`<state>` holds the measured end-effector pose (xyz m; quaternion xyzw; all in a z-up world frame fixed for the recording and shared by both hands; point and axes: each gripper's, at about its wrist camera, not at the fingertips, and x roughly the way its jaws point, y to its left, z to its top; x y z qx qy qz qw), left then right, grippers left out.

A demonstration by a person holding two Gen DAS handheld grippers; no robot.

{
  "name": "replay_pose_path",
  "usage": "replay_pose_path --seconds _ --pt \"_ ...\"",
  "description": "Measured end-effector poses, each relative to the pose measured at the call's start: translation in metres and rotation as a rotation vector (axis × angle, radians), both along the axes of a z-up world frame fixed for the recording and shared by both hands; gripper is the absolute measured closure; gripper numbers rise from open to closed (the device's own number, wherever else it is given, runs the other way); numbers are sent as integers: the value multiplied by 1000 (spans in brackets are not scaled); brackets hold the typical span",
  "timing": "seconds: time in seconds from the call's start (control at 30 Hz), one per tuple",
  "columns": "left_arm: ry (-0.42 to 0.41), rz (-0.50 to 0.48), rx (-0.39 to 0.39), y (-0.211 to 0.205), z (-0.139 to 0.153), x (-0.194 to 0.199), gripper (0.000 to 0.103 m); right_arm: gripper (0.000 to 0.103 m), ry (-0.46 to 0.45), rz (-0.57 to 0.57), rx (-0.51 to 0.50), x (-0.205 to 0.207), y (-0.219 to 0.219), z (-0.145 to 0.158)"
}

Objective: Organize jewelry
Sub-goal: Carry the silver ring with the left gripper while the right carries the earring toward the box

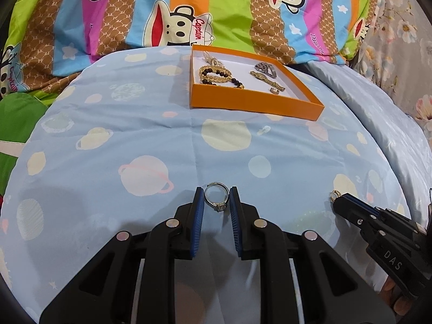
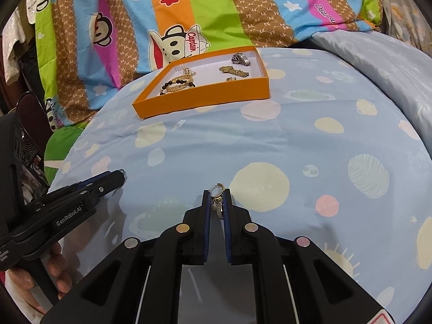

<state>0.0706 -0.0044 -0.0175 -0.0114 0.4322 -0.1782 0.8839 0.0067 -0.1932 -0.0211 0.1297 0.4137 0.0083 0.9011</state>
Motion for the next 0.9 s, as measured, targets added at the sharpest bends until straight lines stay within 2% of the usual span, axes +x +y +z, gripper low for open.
replay_pose_path --seconds 0.3,0.7,0.9 --pt "-16 -4 18 -5 3 -2 85 95 -5 12 -2 -1 2 2" --pt "-46 -46 19 -20 25 -1 85 95 -83 31 4 9 3 36" --pt "-27 -29 35 -22 15 15 85 95 -40 28 1 25 0 18"
